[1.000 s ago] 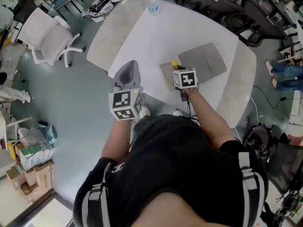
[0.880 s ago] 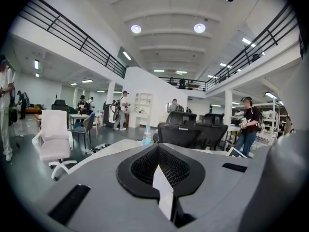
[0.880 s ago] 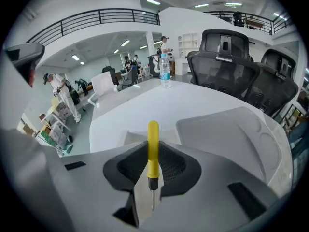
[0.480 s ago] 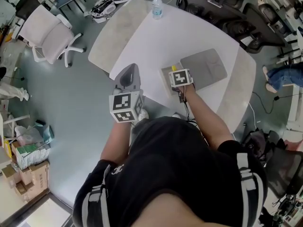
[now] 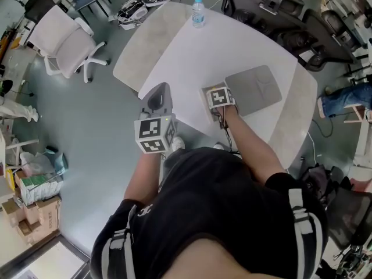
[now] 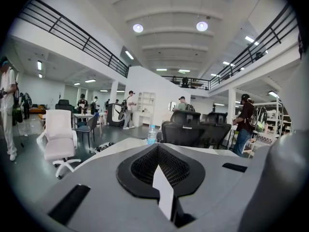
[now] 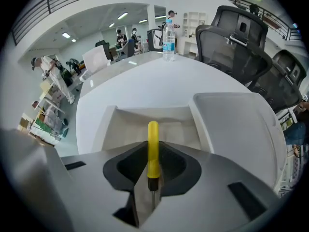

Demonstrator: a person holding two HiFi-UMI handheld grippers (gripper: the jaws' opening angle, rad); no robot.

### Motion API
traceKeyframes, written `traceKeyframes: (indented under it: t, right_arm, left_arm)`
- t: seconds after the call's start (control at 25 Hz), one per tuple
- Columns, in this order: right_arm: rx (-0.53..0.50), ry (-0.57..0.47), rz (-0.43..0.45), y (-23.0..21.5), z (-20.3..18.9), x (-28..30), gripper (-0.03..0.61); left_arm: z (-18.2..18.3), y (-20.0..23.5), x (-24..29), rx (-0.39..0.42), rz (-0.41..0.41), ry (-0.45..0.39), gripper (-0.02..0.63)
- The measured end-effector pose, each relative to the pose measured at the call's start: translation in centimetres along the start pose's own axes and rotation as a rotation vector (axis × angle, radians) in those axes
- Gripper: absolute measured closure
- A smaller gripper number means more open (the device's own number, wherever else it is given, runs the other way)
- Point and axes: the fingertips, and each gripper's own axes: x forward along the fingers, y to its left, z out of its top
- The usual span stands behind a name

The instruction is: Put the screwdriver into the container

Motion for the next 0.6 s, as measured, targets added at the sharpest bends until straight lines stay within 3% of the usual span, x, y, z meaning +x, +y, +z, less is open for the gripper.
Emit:
traceKeyframes:
  t: [0.56,0.6]
  right_arm:
    - [-0.002,0.039,0.010,0.41,-0.49,0.62,0.512]
    - [-0.006,0.030,0.021,0.60,-0.42,0.53,0.476]
  left_arm:
    - [-0.50,0.46,-0.71,-0.004,0.024,0.016,0.611]
    - [-0.47,0.39,-0.74,-0.004,0.023,0.016,0.611]
